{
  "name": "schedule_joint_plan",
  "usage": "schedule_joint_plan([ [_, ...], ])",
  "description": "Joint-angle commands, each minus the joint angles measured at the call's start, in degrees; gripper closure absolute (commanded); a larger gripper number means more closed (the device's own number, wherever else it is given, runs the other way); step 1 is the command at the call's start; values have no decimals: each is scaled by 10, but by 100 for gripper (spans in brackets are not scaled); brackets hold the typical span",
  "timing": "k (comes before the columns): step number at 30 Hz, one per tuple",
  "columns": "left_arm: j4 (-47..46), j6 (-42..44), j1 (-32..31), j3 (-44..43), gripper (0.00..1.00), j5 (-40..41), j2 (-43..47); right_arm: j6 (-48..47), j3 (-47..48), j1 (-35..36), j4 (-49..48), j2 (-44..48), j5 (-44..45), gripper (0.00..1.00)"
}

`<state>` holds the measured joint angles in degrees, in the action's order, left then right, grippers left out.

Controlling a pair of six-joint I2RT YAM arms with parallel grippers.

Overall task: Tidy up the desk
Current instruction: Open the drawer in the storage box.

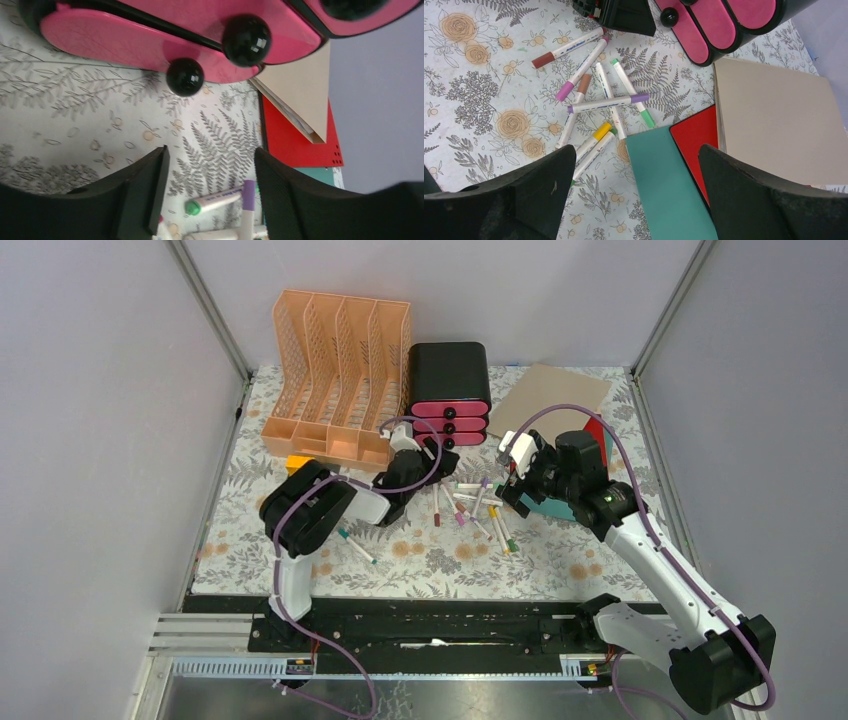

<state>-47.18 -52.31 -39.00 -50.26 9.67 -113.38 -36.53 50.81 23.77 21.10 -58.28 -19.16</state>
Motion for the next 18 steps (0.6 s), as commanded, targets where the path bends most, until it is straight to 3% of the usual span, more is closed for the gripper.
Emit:
schedule_joint_plan([
  [1,-52,-19,24,-22,38,7,-18,-7,0,-3,-18,11,3,0],
  [6,-45,-14,30,-39,48,4,-40,-8,-1,-3,-17,8,2,0],
  [18,-47,-13,43,-85,49,-20,-80,-11,-3,-3,-17,3,1,0],
])
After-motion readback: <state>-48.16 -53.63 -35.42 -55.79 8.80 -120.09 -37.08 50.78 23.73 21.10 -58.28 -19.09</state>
